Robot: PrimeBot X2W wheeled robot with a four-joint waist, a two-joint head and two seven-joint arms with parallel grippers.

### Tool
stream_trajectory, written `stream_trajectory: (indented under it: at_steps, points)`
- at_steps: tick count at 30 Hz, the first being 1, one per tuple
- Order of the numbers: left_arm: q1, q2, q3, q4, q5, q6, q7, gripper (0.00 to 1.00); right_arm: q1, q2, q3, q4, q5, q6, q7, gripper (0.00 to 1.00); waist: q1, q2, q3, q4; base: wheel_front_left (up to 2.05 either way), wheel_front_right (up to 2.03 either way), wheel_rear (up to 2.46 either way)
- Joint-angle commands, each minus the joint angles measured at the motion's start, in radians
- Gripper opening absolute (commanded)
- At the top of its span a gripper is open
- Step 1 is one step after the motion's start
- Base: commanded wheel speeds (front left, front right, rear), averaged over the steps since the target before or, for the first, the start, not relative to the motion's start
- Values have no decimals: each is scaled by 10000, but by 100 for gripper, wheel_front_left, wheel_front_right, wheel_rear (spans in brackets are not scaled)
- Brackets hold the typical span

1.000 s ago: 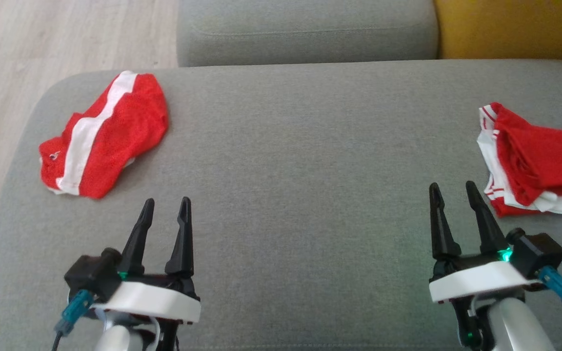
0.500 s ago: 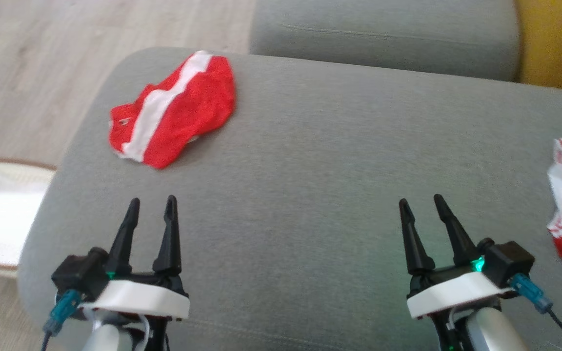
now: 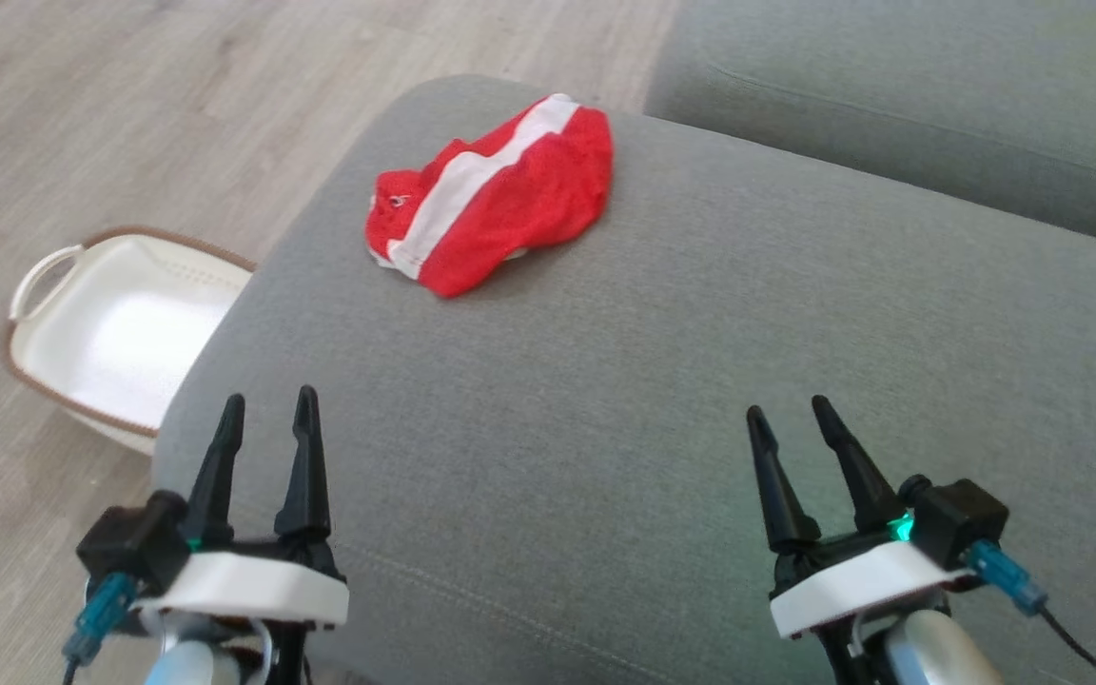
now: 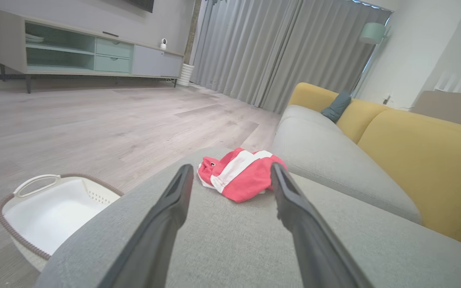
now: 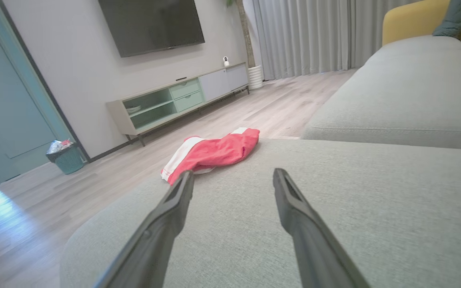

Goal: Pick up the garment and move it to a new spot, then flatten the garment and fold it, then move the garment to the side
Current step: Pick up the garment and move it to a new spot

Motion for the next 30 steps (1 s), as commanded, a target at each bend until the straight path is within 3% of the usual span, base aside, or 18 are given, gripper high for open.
stream_trajectory:
  at_steps: [1, 14, 19, 24, 30]
  points:
    - [-140, 49, 280, -320, 35, 43, -53, 100, -305, -16, 305, -258, 85, -9, -110, 100, 0, 0, -29, 165, 0, 0, 0]
    - [-405, 49, 946, -522, 16, 67, -53, 100, -460, -16, 422, -208, -43, -9, -110, 100, 0, 0, 346, -228, 0, 0, 0]
    - [-987, 61, 1574, -297, 412, -252, -53, 100, -680, -16, 209, -286, -330, -9, -111, 100, 0, 0, 883, -621, 0, 0, 0]
    - [-1959, 390, 1976, 452, 772, -535, -53, 100, -985, -16, -137, -341, -669, -9, -111, 100, 0, 0, 1465, -958, 0, 0, 0]
    - [-4205, 1532, 1524, 2800, 1035, -828, 473, 100, -1483, -16, -861, -550, -1267, -9, -109, 100, 0, 0, 2405, -1454, 0, 0, 0]
